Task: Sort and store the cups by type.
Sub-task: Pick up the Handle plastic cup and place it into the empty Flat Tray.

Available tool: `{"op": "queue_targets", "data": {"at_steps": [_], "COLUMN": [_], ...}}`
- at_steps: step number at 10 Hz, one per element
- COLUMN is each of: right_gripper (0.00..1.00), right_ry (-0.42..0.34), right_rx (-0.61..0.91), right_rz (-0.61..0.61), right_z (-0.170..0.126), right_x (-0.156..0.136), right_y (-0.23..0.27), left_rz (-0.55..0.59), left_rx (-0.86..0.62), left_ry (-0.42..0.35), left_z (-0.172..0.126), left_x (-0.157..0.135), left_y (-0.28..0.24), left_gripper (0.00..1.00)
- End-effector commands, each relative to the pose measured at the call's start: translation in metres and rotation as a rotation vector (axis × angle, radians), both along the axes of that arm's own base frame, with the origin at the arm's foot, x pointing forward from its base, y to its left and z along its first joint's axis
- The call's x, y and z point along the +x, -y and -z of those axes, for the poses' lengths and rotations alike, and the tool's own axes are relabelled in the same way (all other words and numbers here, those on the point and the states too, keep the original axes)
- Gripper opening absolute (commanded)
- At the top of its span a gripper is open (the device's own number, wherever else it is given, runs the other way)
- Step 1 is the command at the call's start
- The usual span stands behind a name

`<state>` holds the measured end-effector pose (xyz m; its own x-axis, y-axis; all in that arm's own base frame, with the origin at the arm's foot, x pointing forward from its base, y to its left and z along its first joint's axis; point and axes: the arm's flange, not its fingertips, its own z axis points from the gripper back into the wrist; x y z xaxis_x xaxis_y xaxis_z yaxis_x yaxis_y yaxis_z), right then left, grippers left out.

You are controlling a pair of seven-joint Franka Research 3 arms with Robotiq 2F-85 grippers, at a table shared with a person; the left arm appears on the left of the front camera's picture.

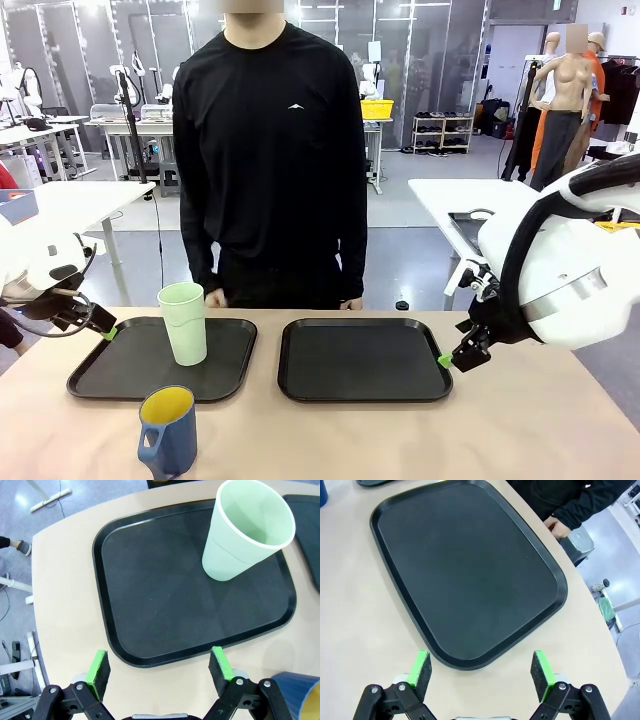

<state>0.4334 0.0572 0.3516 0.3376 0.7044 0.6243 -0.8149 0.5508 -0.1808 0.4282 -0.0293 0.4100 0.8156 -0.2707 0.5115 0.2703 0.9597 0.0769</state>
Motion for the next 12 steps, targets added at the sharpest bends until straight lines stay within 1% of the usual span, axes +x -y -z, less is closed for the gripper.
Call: {"op": "queue_targets", "data": {"at_steps": [1,12], "right_gripper": [1.00,1.00], "right_ry": [0.001,0.001], "right_rx": [-0.001,-0.001], "right_rz": [-0.003,-0.003], "right_z": [-0.0002,-0.0002], "right_x": [-0.0010,-0.0010], "right_y": [-0.0030,-0.0030], "left_rz": [-0.001,-0.001], "left_rx": [-0.006,-0.006], "left_ry": [-0.002,-0.002], "left_z": [-0.0001,-0.0001], "left_x": [0.0003,0.0003], "left_y": [-0.0018,-0.0018], "left_gripper": [1.00,1.00]}}
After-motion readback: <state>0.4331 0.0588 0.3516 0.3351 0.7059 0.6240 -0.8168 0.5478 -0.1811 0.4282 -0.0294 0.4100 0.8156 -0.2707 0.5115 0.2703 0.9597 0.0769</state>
